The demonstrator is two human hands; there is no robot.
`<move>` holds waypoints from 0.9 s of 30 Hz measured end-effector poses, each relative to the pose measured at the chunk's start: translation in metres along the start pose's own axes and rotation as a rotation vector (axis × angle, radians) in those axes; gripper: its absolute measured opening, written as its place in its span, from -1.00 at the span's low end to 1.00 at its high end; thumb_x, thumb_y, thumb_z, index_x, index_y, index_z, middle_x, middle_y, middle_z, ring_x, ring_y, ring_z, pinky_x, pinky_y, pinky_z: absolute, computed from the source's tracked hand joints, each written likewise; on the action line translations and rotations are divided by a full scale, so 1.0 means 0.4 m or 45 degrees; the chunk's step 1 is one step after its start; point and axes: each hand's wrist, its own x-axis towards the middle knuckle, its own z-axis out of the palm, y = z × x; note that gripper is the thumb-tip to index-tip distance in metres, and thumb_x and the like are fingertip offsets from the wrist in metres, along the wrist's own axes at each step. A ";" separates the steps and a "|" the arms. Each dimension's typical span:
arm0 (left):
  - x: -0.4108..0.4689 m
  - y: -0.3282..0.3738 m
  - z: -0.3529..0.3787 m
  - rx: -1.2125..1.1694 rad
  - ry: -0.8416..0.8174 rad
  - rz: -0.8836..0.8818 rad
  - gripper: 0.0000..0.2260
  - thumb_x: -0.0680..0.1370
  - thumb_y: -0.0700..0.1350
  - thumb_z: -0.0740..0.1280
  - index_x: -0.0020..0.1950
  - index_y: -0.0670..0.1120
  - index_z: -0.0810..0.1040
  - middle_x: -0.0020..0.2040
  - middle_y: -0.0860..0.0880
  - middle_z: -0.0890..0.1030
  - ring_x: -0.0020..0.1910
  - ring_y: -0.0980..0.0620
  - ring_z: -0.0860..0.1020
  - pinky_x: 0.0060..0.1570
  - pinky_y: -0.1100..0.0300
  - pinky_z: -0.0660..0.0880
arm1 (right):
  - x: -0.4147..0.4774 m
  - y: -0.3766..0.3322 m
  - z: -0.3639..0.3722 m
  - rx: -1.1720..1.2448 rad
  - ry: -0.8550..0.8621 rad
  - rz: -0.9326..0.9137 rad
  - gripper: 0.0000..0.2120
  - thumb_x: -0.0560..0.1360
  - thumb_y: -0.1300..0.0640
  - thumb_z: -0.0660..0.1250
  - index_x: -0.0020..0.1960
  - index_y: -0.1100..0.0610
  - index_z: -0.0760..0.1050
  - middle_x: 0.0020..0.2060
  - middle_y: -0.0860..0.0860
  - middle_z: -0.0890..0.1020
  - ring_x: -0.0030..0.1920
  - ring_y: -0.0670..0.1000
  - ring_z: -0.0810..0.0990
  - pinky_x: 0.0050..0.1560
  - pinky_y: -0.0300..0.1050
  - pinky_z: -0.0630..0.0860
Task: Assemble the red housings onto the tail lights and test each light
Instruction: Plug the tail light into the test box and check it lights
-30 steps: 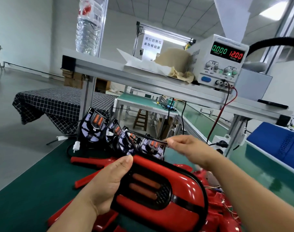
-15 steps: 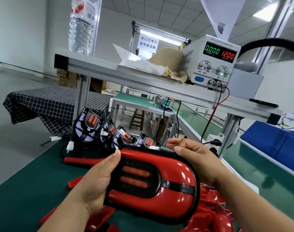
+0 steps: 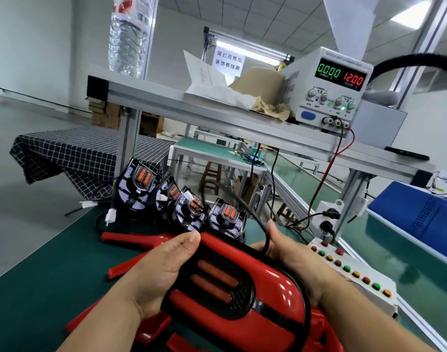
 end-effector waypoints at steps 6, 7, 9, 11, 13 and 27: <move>0.004 0.002 -0.007 0.013 -0.016 0.015 -0.64 0.52 0.15 0.27 0.03 -0.10 0.67 0.07 -0.26 0.67 0.08 -0.24 0.65 0.04 -0.12 0.59 | -0.012 0.000 -0.027 0.269 -0.081 -0.166 -0.49 0.45 -0.32 0.22 0.02 0.11 0.59 -0.17 0.29 0.63 -0.23 0.19 0.64 -0.13 0.03 0.57; 0.004 0.001 -0.011 0.009 -0.006 0.021 -0.62 0.50 0.17 0.28 0.04 -0.11 0.66 0.08 -0.27 0.66 0.10 -0.25 0.64 0.08 -0.16 0.58 | -0.018 -0.001 -0.029 0.303 -0.070 -0.189 -0.58 0.51 -0.24 0.23 -0.03 0.11 0.58 -0.19 0.30 0.64 -0.26 0.19 0.64 -0.18 0.00 0.58; 0.006 -0.001 -0.016 -0.013 0.004 0.023 -0.56 0.46 0.17 0.32 0.08 -0.17 0.63 0.10 -0.33 0.64 0.10 -0.32 0.62 0.09 -0.22 0.57 | -0.024 0.001 -0.027 0.320 0.078 -0.212 -0.65 0.59 -0.07 0.20 -0.09 0.18 0.58 -0.22 0.28 0.66 -0.32 0.17 0.66 -0.30 -0.07 0.60; 0.007 -0.001 -0.019 -0.023 -0.005 0.017 -0.52 0.45 0.17 0.33 0.11 -0.21 0.61 0.11 -0.38 0.62 0.08 -0.36 0.62 0.03 -0.21 0.58 | -0.027 0.017 -0.027 0.240 0.328 -0.205 -0.76 0.61 0.11 0.19 0.00 0.23 0.57 -0.26 0.24 0.67 -0.38 0.13 0.63 -0.38 -0.13 0.57; 0.010 -0.005 -0.021 -0.054 -0.017 0.006 -0.50 0.45 0.16 0.33 0.13 -0.24 0.59 0.09 -0.42 0.60 0.03 -0.38 0.63 -0.05 -0.17 0.60 | -0.039 0.038 -0.027 0.203 0.441 -0.214 -0.84 0.58 0.27 0.22 0.13 0.19 0.51 -0.20 0.25 0.63 -0.31 0.15 0.57 -0.30 -0.08 0.51; 0.039 -0.032 -0.018 -0.199 0.044 -0.070 -0.44 0.50 0.25 0.19 0.11 -0.19 0.67 0.11 -0.33 0.64 0.03 -0.32 0.65 -0.16 -0.17 0.61 | -0.099 0.109 -0.019 0.324 -0.036 -0.241 -0.67 0.24 0.36 0.48 0.00 0.19 0.69 -0.12 0.25 0.70 -0.18 0.15 0.71 -0.19 -0.02 0.64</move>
